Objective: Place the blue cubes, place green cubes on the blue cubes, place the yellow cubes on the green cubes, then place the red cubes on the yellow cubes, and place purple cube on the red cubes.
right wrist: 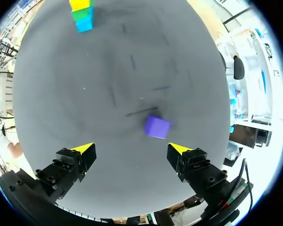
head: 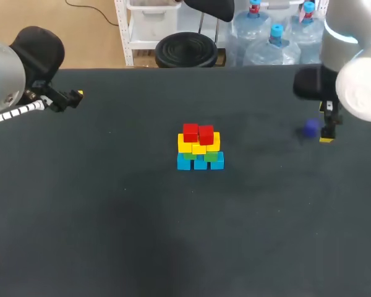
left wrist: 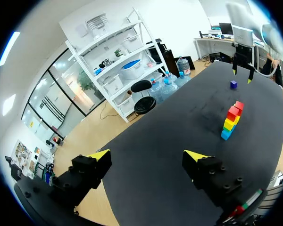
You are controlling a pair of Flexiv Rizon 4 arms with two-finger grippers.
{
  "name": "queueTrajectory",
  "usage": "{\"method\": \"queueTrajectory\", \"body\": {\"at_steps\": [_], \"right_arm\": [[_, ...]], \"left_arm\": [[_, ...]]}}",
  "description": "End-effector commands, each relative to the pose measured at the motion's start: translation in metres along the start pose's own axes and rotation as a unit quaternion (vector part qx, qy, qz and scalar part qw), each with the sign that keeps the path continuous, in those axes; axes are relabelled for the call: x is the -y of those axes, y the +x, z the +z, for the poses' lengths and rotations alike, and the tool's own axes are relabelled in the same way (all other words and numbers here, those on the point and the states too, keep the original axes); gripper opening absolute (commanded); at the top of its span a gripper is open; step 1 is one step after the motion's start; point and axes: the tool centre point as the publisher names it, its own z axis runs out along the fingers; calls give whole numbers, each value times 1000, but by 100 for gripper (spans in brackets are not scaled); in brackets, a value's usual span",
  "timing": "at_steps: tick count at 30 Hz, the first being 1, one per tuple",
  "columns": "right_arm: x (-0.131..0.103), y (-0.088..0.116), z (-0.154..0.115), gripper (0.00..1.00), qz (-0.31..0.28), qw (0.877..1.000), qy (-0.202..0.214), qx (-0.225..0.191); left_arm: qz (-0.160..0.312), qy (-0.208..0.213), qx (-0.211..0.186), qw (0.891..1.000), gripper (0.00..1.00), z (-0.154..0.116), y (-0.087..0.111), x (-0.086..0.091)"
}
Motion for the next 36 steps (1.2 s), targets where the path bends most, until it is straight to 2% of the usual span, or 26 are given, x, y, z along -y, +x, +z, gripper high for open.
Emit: {"method": "queueTrajectory", "body": {"at_steps": [1,14,20,28,29,30,32,33,35,36], "right_arm": [[13,-2,0,100,3,1000,-9,1],[29,-18,40,100,-2,999,-43,15],[43,-21,48,100,-3,999,-48,16],[48,-22,55,100,-2,998,-56,13],[47,-22,56,85,-1,998,-59,12],[47,-22,57,45,-1,998,-59,11],[48,-21,59,27,0,998,-62,11],[47,-21,60,15,0,998,-63,11],[46,-20,61,0,1,998,-66,9],[45,-20,61,0,1,998,-67,9]], "left_arm": [[-1,-2,2,1000,100,0,1,1],[-1,-2,2,1000,100,0,1,1],[-1,-2,2,1000,100,0,1,1],[-1,-2,2,1000,100,0,1,1],[-1,-2,2,1000,100,0,1,1],[-1,-2,2,1000,100,0,1,1],[-1,-2,2,1000,100,0,1,1],[-1,-2,2,1000,100,0,1,1],[-1,-2,2,1000,100,0,1,1],[-1,-2,2,1000,100,0,1,1]]}}
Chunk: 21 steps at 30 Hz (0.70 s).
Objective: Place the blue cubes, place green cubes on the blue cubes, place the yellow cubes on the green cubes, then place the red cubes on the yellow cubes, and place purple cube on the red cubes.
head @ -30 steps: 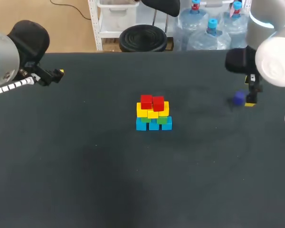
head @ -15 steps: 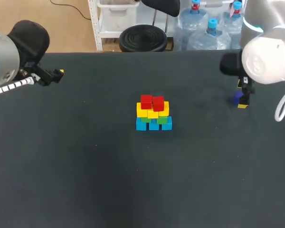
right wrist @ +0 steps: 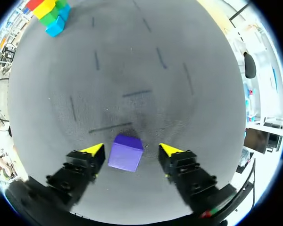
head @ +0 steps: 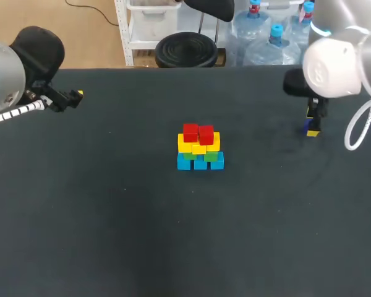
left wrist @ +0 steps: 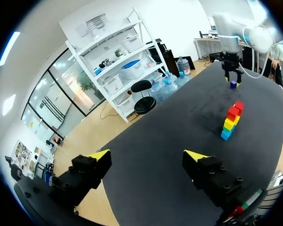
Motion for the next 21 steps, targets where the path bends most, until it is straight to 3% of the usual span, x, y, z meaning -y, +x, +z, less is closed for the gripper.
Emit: {"method": "queueTrajectory", "body": {"at_steps": [1,11,21], "right_arm": [[1,0,1,0,1,1000,-5,-2],[-7,-10,-13,0,-7,1000,-3,2],[-27,-37,-70,0,-43,998,-2,38]], "left_arm": [[-1,-2,2,1000,100,0,1,1],[-1,-2,2,1000,100,0,1,1],[-1,-2,2,1000,100,0,1,1]]}}
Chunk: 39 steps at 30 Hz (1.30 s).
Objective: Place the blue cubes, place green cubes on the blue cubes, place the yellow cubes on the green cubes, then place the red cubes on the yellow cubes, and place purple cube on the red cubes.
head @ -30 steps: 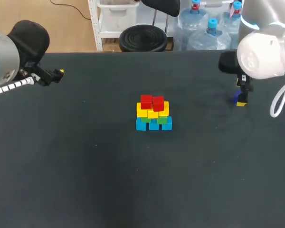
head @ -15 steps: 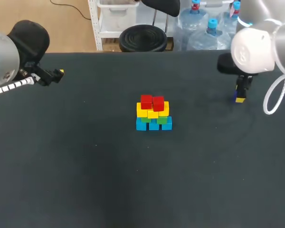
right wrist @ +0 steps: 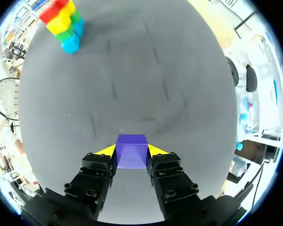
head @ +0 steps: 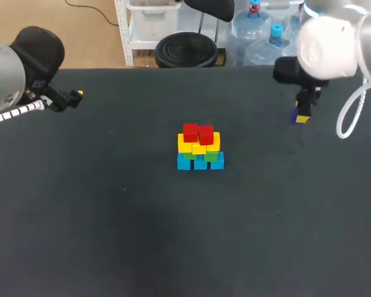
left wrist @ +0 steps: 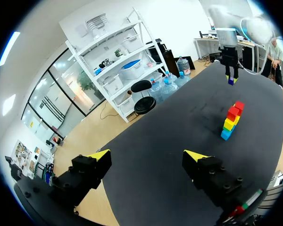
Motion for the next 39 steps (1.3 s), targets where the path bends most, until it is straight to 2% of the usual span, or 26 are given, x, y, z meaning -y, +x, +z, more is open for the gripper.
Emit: {"method": "queueTrajectory", "body": {"at_steps": [1,5,9,19,31,39], "right_arm": [[-16,-8,-31,0,-13,1000,8,10],[-27,-27,-57,0,-29,999,13,16],[-49,-54,-82,0,-55,998,11,24],[-87,-114,-118,0,-122,992,14,29],[-107,-176,-113,0,-184,982,-3,37],[-123,-209,-112,0,-182,983,-28,8]], "left_arm": [[-1,-2,2,1000,100,0,1,1],[-1,-2,2,1000,100,0,1,1],[-1,-2,2,1000,100,0,1,1],[-1,-2,2,1000,100,0,1,1],[-1,-2,2,1000,100,0,1,1],[-1,-2,2,1000,100,0,1,1]]}}
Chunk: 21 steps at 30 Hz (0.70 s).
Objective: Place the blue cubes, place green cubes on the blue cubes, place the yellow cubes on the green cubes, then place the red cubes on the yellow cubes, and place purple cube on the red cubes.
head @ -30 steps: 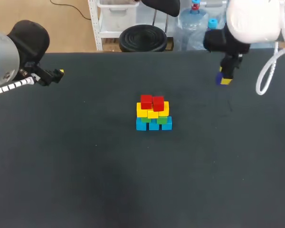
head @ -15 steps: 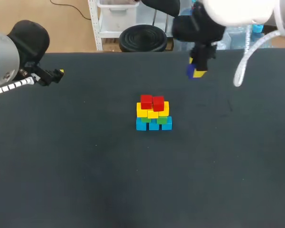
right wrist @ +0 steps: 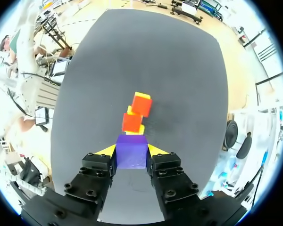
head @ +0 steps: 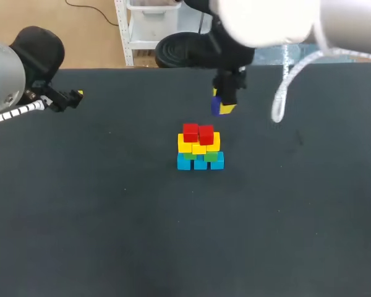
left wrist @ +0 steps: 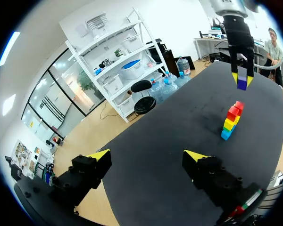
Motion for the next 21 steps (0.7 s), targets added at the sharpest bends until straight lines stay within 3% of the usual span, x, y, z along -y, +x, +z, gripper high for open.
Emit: {"method": "queueTrajectory", "body": {"at_steps": [1,11,21], "right_arm": [[8,-21,-2,0,7,999,-21,-24],[-5,-26,3,0,51,995,-45,-67],[-13,-31,19,0,57,996,-53,-53]], "left_arm": [[-1,-2,2,1000,100,0,1,1],[-1,-2,2,1000,100,0,1,1],[-1,-2,2,1000,100,0,1,1]]}}
